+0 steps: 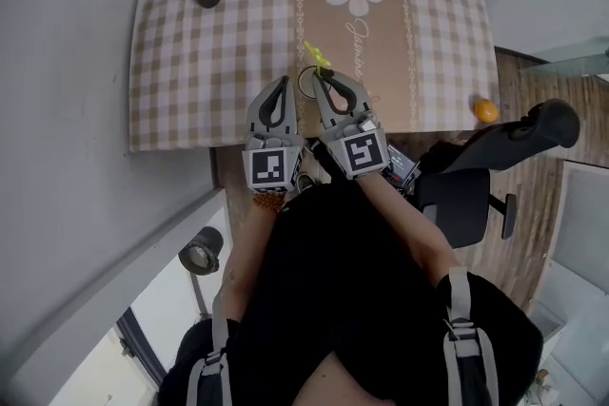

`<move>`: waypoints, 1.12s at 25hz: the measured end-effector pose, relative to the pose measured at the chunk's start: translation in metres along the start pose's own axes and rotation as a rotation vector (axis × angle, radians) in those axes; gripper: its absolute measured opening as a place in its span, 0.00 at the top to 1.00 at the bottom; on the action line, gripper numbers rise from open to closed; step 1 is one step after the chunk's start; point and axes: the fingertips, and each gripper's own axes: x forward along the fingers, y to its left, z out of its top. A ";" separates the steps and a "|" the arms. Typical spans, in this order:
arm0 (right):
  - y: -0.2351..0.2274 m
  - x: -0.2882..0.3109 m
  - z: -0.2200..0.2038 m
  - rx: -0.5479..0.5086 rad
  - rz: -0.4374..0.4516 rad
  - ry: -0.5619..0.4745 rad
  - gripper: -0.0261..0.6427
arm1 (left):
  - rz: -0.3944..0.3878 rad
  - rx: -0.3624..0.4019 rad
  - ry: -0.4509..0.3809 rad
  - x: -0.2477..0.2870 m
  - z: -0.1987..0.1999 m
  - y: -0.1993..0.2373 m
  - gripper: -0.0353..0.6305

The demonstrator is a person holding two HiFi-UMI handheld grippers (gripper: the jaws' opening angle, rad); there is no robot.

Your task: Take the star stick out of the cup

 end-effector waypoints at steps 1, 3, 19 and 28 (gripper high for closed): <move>0.002 0.002 0.000 0.009 0.001 -0.002 0.94 | 0.001 0.003 0.004 -0.001 0.001 0.002 0.94; 0.002 0.002 -0.001 0.038 -0.001 -0.004 0.94 | 0.002 0.007 0.009 0.000 0.000 0.002 0.94; -0.001 0.005 0.001 0.036 -0.010 -0.004 0.94 | -0.022 0.002 0.012 0.008 -0.001 -0.003 0.94; -0.006 0.004 -0.001 0.060 -0.021 0.002 0.94 | -0.032 0.001 0.018 0.011 -0.004 -0.006 0.94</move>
